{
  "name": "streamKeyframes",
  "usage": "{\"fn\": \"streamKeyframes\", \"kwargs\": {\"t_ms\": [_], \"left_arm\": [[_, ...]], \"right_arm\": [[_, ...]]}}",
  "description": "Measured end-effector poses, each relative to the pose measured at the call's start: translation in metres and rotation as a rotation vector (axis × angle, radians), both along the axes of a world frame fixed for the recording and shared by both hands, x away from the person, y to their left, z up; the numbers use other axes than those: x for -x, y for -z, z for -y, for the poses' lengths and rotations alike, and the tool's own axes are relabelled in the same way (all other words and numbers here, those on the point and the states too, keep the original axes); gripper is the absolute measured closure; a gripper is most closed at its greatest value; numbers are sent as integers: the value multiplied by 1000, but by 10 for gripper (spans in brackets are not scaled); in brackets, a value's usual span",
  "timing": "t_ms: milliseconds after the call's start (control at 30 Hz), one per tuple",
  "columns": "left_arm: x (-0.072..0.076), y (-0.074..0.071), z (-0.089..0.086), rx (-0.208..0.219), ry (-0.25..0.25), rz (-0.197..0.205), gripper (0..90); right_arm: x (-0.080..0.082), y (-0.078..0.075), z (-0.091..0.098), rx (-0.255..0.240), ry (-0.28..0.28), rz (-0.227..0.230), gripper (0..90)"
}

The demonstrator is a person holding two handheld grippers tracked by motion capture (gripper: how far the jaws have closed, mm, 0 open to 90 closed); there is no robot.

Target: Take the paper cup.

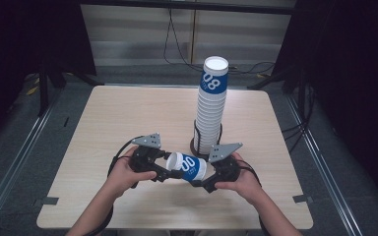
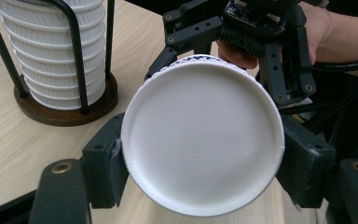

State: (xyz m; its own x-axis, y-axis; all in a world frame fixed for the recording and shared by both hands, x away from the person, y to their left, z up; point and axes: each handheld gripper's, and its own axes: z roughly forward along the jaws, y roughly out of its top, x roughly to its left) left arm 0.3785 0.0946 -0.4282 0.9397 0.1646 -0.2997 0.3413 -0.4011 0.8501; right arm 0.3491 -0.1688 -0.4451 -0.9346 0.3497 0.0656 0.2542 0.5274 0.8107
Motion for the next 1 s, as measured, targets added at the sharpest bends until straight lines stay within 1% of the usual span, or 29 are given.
{"fn": "streamKeyframes", "kwargs": {"t_ms": [100, 167, 233, 267, 367, 567, 667, 733, 833, 1000], "left_arm": [[1, -1, 0, 11, -1, 1, 285], [1, -1, 0, 7, 0, 6, 285], [1, -2, 1, -5, 3, 11, 285], [2, -2, 2, -2, 4, 13, 285], [2, -3, 2, -13, 6, 22, 286], [3, -5, 2, -6, 4, 23, 286], [3, -4, 2, -6, 4, 18, 286], [2, -4, 2, 2, 3, 14, 286], [2, -3, 2, 1, 7, 13, 286], [0, -2, 0, 7, 5, -2, 284]], "right_arm": [[0, 0, 0, -11, 2, -13, 148], [0, 1, 0, -17, 2, -10, 141], [0, 1, 0, -18, 1, -18, 136], [0, 2, 0, -18, 2, -27, 134], [0, 3, 0, -19, 1, -28, 134], [0, 6, 1, -36, 5, -32, 126], [0, 6, 0, -36, 7, -16, 129], [0, 5, 0, -34, 1, -16, 137], [0, 5, 0, -28, -1, -8, 148], [0, 3, 0, -27, -4, 5, 158]]}}
